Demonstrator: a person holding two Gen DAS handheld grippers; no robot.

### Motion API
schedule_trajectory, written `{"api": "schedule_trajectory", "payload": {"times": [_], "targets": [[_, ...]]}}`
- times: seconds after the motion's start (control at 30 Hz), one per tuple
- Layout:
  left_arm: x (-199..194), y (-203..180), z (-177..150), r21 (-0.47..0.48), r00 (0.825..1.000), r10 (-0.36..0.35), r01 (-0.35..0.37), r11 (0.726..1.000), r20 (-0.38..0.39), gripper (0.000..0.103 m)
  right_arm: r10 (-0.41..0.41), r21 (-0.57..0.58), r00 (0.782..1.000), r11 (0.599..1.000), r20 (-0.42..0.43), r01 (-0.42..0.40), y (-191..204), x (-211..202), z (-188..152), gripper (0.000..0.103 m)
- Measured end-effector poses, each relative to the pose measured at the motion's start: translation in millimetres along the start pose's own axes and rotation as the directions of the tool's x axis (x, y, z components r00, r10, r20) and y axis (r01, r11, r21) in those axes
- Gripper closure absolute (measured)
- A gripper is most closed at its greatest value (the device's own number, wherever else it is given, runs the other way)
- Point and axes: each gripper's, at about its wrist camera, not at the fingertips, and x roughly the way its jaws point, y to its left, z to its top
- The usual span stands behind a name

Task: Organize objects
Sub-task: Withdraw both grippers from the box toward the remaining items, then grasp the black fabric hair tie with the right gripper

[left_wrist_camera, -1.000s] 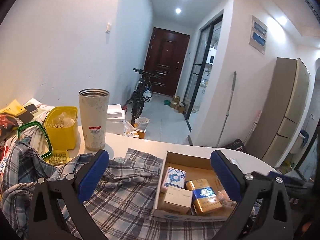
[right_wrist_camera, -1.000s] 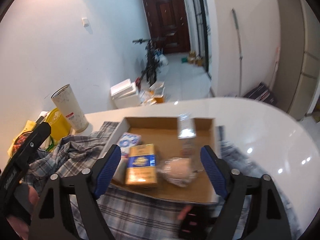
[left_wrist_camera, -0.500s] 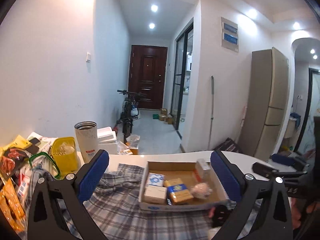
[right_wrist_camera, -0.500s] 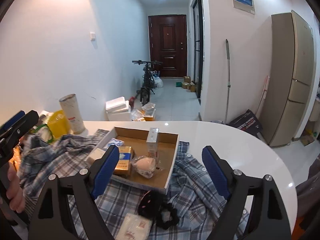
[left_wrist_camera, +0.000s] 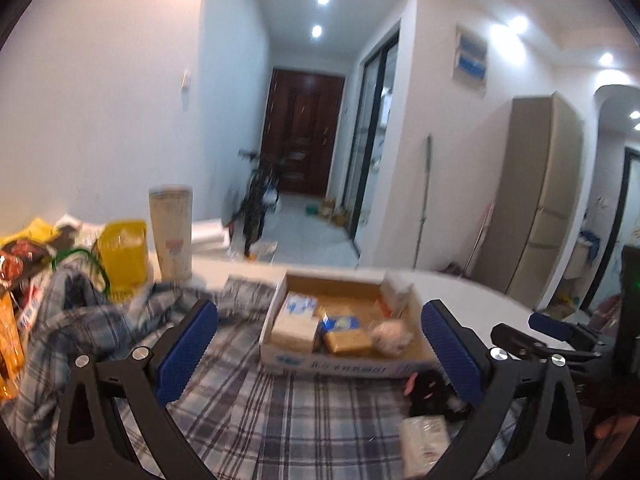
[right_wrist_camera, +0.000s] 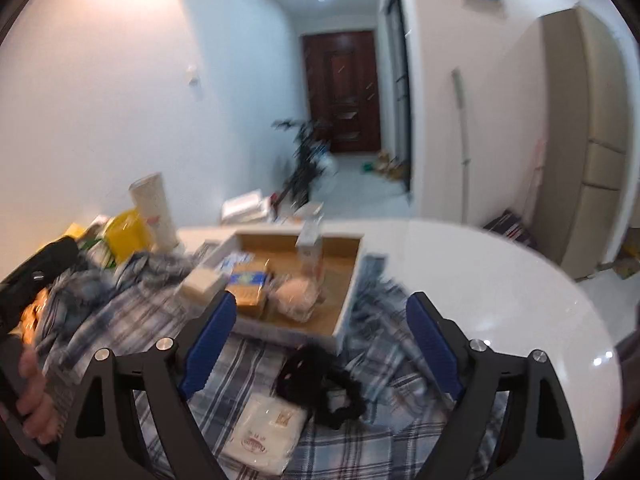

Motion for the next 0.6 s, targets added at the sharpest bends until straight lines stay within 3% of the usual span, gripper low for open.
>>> {"api": "schedule_trajectory", "payload": {"times": [0.1, 0.27, 0.43, 0.6], "targets": [[16.1, 3.4, -15.0, 0.001, 0.999, -0.010, 0.010, 1.000, -0.047, 0.000, 0.039, 0.050, 0.998, 0.998, -0.046, -0.037, -6.5, 15.0, -7.7, 0.017], [27.4, 3.2, -33.4, 0.055, 0.998, 0.052, -0.049, 0.997, -0.048, 0.000, 0.023, 0.031, 0.994, 0.999, -0.109, -0.020, -2.4, 37.6, -25.6, 0.017], [35.5, 8.0, -37.1, 0.007, 0.995, -0.006, 0.007, 1.000, -0.096, 0.000, 0.015, -0.028, 0.987, 0.999, -0.161, -0.019, 7.2, 54.4, -41.3, 0.017], [34.6, 5.2, -38.6, 0.024, 0.996, 0.014, -0.012, 1.000, -0.089, 0.000, 0.018, -0.025, 0.981, 0.999, -0.193, -0.023, 7.5, 64.7, -49.0, 0.017]]}}
